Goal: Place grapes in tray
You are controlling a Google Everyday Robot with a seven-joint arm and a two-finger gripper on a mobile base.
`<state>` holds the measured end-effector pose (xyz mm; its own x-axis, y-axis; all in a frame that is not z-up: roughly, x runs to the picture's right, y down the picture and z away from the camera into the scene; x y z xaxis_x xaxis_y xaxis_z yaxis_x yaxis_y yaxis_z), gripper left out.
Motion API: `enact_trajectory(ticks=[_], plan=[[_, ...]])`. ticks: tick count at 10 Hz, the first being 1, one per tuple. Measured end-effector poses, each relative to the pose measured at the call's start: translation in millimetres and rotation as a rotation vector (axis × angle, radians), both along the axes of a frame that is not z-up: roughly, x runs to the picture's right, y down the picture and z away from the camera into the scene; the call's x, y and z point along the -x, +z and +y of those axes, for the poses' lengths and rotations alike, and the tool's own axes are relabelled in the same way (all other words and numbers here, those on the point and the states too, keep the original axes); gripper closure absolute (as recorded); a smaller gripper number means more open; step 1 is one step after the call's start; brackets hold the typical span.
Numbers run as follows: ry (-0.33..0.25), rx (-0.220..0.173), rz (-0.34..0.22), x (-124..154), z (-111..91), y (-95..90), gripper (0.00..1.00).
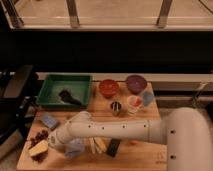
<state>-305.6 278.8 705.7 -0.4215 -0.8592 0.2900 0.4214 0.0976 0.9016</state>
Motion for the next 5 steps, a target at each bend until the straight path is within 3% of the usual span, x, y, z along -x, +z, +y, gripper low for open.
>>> enact_trajectory(ticks=[5], plan=[[-0.031, 0.031, 0.022, 26.7, 10.8, 24.8, 0.2]])
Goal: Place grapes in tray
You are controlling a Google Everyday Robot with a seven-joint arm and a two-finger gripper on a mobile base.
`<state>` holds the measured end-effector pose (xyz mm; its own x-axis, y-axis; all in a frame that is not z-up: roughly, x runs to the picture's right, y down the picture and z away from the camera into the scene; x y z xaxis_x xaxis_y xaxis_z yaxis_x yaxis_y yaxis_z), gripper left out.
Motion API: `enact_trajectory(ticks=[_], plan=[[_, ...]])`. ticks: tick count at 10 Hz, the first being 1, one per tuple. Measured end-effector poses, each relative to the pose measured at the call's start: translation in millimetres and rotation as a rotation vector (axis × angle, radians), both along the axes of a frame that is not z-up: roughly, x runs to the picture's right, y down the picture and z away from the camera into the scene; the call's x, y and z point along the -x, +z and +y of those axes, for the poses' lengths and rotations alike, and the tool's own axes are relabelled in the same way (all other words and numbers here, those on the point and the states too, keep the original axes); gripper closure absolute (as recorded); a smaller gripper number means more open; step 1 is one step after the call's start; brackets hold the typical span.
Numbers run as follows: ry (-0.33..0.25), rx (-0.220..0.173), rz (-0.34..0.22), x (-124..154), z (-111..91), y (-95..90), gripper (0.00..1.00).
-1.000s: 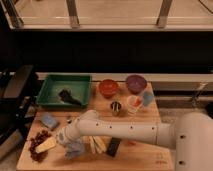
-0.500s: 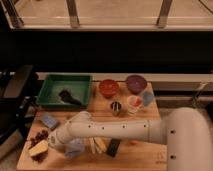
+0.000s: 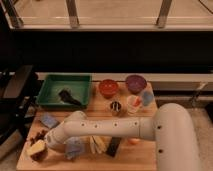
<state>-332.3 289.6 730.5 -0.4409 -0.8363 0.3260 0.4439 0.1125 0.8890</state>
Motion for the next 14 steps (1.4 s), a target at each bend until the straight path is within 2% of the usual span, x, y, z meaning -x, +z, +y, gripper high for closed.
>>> enact_trajectory(ticks=[3, 7, 10, 11, 12, 14], plan=[[-0.006, 0.014, -0.006, 13.5, 7.9, 4.5, 0.22], [-0.017, 0.019, -0.001, 11.0, 12.6, 6.4, 0.59], [-0.004, 0.063, 0.011, 22.8, 30.3, 25.7, 0.89], [-0.019, 0.061, 0.005, 22.8, 35.4, 21.2, 0.96], [-0.017, 0.061, 0.009, 20.3, 34.6, 23.1, 1.0], [-0.016, 0.053, -0.001, 19.9, 33.6, 19.6, 1.0]])
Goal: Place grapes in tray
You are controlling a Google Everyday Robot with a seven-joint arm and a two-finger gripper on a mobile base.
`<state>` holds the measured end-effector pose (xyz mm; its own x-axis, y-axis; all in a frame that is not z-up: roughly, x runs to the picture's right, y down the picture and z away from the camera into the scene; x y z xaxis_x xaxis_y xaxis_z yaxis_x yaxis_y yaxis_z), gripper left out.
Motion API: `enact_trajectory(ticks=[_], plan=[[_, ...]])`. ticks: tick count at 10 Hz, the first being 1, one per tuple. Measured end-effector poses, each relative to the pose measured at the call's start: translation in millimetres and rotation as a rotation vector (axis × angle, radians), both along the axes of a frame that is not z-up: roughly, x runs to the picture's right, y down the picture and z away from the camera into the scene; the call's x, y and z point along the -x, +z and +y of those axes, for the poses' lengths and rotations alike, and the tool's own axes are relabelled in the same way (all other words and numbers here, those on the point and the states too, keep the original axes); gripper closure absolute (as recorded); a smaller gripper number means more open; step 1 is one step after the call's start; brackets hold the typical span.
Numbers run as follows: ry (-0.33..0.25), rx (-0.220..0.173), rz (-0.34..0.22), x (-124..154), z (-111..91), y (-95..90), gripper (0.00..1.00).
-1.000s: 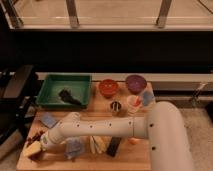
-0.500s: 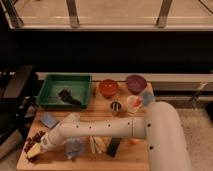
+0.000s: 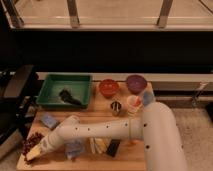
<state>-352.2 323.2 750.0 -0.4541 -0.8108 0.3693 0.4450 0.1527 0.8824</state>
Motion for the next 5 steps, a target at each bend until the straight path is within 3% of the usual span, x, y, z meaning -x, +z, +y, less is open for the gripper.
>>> enact_trajectory(ticks=[1, 5], plan=[[0.005, -0.018, -0.014, -3.6, -4.6, -5.9, 1.0], [0.074, -0.095, -0.079, -21.2, -53.8, -47.4, 1.0]])
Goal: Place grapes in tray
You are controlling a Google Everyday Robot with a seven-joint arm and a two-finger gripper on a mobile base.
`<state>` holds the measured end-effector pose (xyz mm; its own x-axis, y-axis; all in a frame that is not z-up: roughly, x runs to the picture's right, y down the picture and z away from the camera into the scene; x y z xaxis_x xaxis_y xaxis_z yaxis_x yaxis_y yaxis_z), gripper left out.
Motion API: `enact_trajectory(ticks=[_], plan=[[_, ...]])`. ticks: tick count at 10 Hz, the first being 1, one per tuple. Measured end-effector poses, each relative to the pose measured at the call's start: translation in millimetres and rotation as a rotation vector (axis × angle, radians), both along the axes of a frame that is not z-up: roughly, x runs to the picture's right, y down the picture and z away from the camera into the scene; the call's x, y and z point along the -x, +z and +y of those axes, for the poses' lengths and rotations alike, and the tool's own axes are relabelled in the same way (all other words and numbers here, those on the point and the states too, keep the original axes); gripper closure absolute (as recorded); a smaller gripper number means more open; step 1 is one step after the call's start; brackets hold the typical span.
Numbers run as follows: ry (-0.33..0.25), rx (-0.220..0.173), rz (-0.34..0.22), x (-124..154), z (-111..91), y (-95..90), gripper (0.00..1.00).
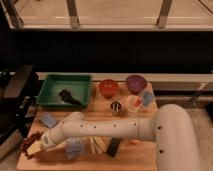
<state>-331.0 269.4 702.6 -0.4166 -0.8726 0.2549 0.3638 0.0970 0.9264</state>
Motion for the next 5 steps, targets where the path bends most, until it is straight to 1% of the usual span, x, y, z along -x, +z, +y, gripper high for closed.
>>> enact_trajectory(ticks=[1, 2, 3, 4, 5], plan=[[0.017, -0.002, -0.015, -5.8, -7.3, -1.8, 1.0], [0.034, 0.006, -0.037, -13.5, -14.9, 1.7, 1.0], [0.068, 0.037, -0.059, -24.3, -24.7, 13.6, 1.0], [0.096, 0.062, -0.071, -32.7, -29.9, 24.1, 1.0], [0.152, 0.098, -0.094, -45.6, -40.6, 39.2, 1.0]])
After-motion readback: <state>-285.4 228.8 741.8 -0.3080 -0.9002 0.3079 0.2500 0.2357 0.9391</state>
